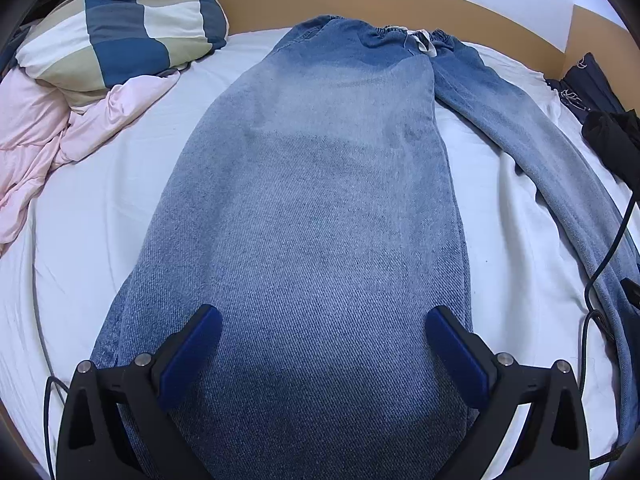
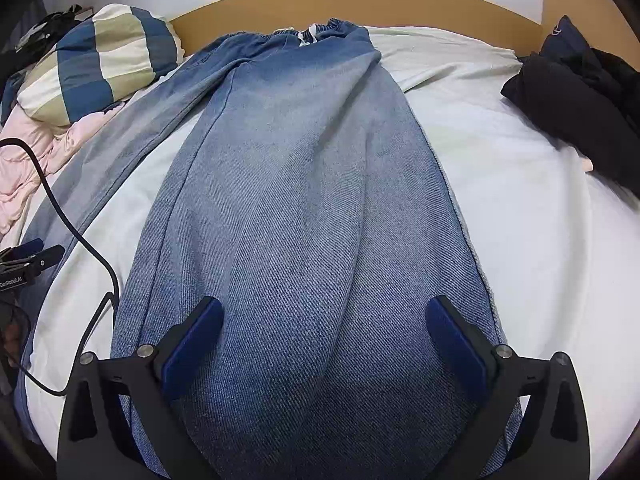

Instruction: Fold clothes

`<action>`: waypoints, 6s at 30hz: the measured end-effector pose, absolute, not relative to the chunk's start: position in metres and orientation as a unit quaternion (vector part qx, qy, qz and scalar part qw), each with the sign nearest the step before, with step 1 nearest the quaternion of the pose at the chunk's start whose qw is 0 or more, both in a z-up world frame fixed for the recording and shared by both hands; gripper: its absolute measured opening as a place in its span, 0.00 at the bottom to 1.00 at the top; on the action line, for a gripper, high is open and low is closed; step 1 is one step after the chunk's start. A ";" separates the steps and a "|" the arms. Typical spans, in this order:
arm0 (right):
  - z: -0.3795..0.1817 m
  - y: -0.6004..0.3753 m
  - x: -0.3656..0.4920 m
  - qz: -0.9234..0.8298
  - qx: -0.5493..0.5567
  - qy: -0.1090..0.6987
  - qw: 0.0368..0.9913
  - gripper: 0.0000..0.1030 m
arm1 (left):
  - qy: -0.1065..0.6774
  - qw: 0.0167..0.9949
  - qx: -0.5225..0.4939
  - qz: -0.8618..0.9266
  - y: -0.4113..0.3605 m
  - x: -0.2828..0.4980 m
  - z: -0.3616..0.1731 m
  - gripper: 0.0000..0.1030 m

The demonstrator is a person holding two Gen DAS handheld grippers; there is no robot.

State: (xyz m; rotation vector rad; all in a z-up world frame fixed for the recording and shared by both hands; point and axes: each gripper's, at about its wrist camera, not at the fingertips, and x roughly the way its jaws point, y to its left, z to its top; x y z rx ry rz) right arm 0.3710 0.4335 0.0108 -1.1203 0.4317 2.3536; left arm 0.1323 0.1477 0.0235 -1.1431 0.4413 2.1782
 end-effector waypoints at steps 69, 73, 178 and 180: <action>0.013 0.417 0.354 0.849 -0.429 0.142 0.274 1.00 | 0.188 0.306 -0.489 0.795 0.198 0.084 0.024 1.00; 0.013 0.418 0.355 0.849 -0.429 0.142 0.274 1.00 | 0.194 0.292 -0.514 0.783 0.205 0.079 0.024 1.00; 0.013 0.416 0.353 0.848 -0.430 0.141 0.275 1.00 | 0.149 0.300 -0.430 0.838 0.200 0.085 0.014 1.00; 0.013 0.416 0.353 0.848 -0.430 0.141 0.275 1.00 | 0.148 0.303 -0.430 0.838 0.199 0.086 0.014 1.00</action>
